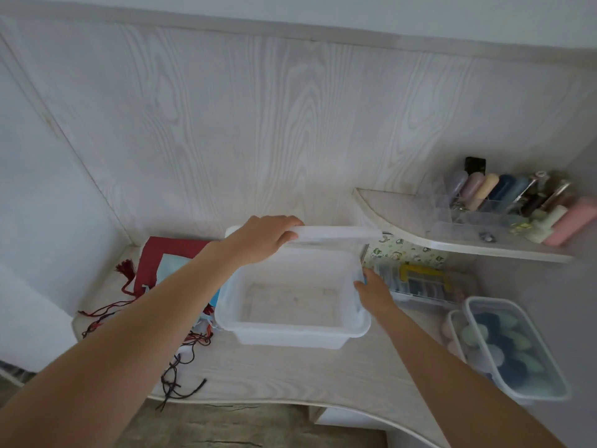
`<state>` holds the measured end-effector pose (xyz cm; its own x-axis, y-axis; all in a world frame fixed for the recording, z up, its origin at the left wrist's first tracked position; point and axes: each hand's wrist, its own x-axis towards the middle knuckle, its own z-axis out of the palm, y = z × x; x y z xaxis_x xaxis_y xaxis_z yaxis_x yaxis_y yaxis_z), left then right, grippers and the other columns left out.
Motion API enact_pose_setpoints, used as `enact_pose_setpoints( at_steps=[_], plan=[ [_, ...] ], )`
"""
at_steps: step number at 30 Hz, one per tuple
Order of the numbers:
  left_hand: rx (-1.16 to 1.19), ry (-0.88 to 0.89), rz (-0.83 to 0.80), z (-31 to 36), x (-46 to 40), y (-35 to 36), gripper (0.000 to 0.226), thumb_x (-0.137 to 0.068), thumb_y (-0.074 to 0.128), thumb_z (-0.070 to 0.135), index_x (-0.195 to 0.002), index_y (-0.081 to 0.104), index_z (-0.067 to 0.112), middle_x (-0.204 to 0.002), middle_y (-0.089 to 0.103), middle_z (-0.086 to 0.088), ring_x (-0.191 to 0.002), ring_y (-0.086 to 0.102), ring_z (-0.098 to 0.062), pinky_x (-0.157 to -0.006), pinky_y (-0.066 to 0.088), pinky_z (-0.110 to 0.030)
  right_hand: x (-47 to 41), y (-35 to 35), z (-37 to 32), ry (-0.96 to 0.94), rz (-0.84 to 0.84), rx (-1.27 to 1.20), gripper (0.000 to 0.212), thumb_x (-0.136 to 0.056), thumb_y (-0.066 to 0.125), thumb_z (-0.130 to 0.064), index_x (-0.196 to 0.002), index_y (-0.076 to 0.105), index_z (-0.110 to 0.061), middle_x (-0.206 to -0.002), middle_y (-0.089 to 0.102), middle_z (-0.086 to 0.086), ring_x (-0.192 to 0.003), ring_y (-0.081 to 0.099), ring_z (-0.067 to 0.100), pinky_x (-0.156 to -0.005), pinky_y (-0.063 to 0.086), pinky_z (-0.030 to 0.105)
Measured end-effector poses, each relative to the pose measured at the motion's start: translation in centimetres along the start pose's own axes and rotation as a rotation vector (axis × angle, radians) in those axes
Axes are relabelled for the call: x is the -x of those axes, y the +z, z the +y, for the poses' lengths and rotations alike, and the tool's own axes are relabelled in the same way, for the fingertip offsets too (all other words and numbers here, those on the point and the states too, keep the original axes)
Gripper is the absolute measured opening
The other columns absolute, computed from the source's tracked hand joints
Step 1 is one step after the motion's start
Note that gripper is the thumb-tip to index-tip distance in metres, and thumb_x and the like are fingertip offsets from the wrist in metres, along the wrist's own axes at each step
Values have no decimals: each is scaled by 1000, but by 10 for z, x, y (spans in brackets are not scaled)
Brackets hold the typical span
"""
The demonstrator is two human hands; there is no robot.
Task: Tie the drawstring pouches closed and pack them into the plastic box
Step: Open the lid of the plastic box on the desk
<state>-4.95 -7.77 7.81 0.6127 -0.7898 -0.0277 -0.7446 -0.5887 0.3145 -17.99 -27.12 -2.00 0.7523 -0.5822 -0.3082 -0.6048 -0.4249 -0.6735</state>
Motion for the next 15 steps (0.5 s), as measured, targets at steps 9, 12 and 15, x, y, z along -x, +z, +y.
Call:
enact_pose_setpoints(
  at_steps=[9,12,15],
  plan=[
    [-211,43,26,7,-28,-20,35,-103,25,25,-135,40,23,-119,57,0,-107,51,-21,-93,29,-36,-3,0,-10,86,19,67,37,-95,40,-10,-131,36,-1,-131,48,18,-117,49,34,-91,40,35],
    [-194,63,13,5,-31,-23,35,-103,26,23,-135,40,22,-118,57,-1,-106,50,-20,-95,28,-35,-3,0,-11,105,22,82,37,-94,41,-9,-130,35,0,-129,48,19,-116,49,34,-87,40,35],
    [-180,82,42,2,-28,-21,33,-103,27,21,-133,42,22,-115,58,2,-105,51,-19,-93,26,-32,-3,0,-13,115,13,122,39,-94,42,-7,-131,33,1,-131,47,19,-116,50,34,-89,41,35]
  ],
)
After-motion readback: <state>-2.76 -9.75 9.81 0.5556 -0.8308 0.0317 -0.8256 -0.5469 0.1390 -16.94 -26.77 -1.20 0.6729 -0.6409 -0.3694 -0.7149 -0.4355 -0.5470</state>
